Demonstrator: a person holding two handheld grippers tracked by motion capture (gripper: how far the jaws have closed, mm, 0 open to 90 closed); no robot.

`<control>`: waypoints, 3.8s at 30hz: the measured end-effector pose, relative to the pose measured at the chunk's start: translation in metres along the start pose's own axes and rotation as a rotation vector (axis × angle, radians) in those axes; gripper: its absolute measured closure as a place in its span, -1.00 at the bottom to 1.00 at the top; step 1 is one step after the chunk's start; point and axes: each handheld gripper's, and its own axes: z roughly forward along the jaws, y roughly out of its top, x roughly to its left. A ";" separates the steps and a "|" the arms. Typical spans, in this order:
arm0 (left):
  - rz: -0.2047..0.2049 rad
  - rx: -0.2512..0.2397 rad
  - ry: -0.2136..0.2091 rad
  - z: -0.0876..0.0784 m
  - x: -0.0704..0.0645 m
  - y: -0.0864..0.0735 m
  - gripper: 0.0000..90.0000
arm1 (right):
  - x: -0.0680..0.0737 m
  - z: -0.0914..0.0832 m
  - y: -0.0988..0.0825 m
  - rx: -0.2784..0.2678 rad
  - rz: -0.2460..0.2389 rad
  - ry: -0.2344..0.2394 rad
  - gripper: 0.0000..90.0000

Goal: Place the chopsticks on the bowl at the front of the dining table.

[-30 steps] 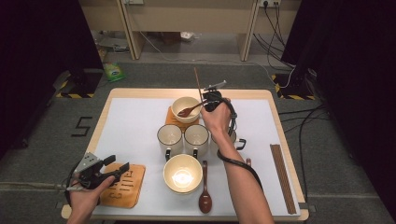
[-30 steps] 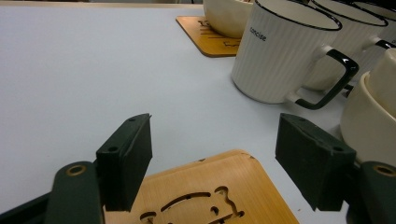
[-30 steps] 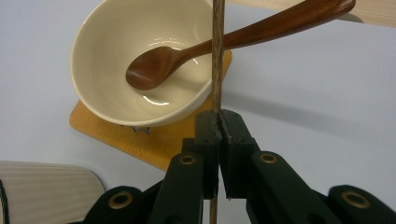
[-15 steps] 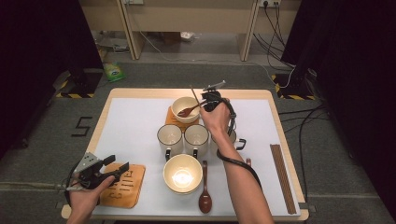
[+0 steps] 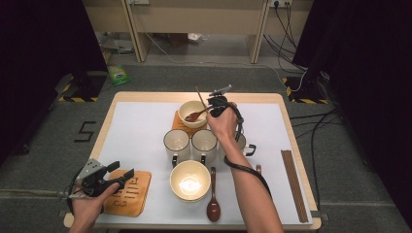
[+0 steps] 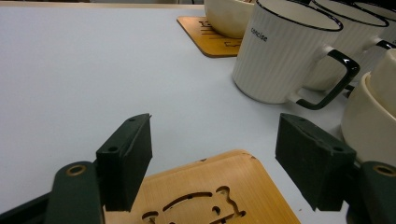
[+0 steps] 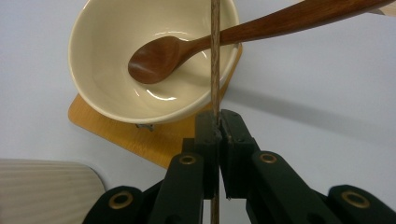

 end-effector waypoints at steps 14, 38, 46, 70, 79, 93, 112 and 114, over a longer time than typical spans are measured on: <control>0.001 0.001 -0.001 0.000 0.000 0.000 -0.41 | 0.003 0.003 0.000 0.009 -0.013 0.004 0.88; 0.003 0.002 -0.003 0.000 -0.001 0.000 -0.41 | -0.001 -0.006 -0.007 0.053 -0.017 0.019 0.74; 0.005 0.003 -0.004 0.001 -0.002 0.000 -0.41 | -0.006 -0.007 -0.014 0.076 -0.016 0.027 0.85; 0.001 0.002 -0.004 0.001 -0.001 0.000 -0.41 | -0.001 0.002 -0.002 0.041 -0.041 0.021 0.92; 0.001 0.004 -0.003 0.001 -0.001 0.000 -0.41 | -0.001 0.003 0.000 0.030 -0.037 0.025 0.89; 0.000 0.003 -0.003 0.001 -0.001 0.000 -0.41 | -0.004 -0.003 -0.001 0.010 -0.022 0.032 0.65; 0.005 0.003 -0.002 0.002 -0.002 0.000 -0.41 | -0.022 -0.026 -0.007 -0.036 -0.001 0.018 0.44; 0.003 0.003 -0.001 0.001 -0.002 0.000 -0.41 | -0.024 -0.028 -0.008 -0.045 0.001 0.013 0.43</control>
